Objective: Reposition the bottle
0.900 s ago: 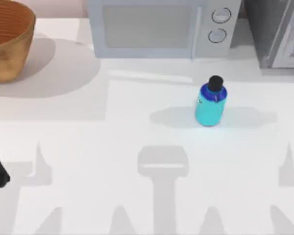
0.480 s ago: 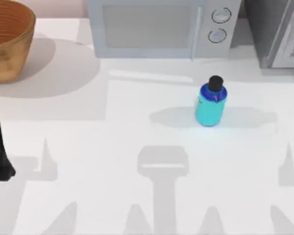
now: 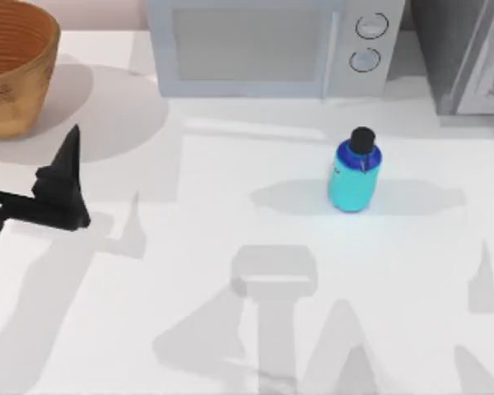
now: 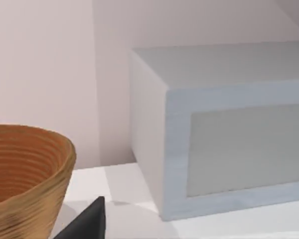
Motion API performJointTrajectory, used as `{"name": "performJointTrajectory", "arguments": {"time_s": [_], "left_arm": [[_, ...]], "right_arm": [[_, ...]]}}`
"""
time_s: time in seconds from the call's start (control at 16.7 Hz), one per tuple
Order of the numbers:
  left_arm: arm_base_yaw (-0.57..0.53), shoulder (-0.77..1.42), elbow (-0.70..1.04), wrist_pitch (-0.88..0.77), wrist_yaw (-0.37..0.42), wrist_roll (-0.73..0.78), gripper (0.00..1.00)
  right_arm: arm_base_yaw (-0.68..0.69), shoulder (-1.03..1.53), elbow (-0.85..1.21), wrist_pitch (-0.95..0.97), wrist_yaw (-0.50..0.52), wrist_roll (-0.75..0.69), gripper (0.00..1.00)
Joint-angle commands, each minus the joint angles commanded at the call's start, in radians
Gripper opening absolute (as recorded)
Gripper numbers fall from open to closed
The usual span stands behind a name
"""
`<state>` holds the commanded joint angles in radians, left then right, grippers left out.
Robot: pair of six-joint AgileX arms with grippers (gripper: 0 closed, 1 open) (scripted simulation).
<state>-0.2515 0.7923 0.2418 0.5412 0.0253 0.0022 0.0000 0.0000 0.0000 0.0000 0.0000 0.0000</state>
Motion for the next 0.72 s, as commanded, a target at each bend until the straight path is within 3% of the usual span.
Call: {"name": "performJointTrajectory", "arguments": {"time_s": [0.72], "left_arm": [[-0.379,1.209,0.376,0.835,0.032,0.006,1.00]], "right_arm": [[0.000,0.000,0.000,0.000,0.000,0.000,1.00]]}}
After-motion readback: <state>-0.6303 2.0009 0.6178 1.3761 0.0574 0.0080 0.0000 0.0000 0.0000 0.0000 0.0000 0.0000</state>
